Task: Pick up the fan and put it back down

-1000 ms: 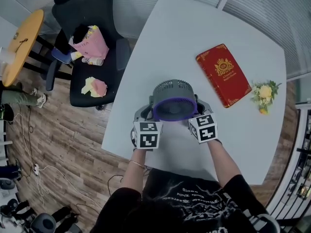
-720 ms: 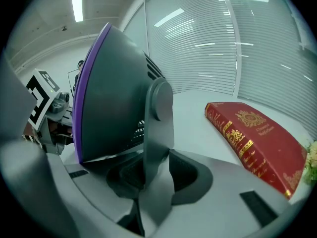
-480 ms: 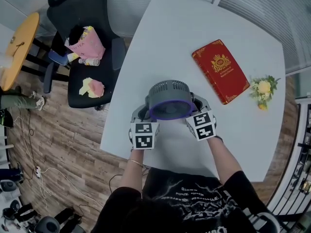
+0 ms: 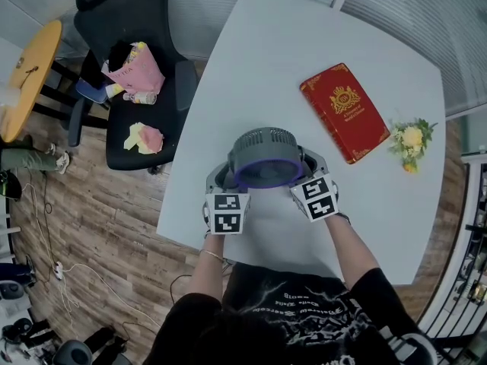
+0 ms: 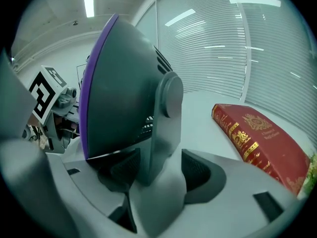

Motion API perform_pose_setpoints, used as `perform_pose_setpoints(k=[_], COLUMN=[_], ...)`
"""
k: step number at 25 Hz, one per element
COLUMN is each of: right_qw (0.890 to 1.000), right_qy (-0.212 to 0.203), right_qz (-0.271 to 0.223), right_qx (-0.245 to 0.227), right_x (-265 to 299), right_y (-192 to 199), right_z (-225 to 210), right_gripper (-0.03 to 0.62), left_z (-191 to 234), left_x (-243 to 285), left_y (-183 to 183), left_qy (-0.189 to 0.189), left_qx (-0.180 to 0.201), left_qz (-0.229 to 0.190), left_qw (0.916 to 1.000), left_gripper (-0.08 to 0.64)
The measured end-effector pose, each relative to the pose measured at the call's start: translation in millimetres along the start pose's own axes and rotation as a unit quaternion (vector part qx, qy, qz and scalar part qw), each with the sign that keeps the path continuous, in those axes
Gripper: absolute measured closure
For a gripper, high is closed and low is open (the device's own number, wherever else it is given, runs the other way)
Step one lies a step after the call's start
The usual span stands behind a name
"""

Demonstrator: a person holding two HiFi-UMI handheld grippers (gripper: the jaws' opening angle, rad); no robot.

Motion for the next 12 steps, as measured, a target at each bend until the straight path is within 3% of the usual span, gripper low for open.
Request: perform_pose_setpoints(k=[3,12], right_qw=[1.000,1.000], right_qy=[-0.004,-0.015], right_qz=[-0.001,-0.013], right_qx=[0.006,-0.008], right_x=[-3.7,-41.3], right_y=[2.1,5.4], right_z=[1.3,9.2], right_gripper=[0.277,0.238], left_z=[0.3,-8.8], left_x=[-1.5,-36.8], left_y=[4.0,16.1], left_qy=[0.009,0.017], left_qx=[-0.015,-0.041], left_qz=[0.015,0.011], left_qw=[0.9997,0.9990], left_gripper=[0.302,0.236])
Point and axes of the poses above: the fingertips, and each gripper's own axes: x forward along the fingers, z to its left, y out of its underside, the point moved 5 cm from there along -x, backward along the fingers, and after that the axes turned 10 degrees about -x, right-handed, at the moved point
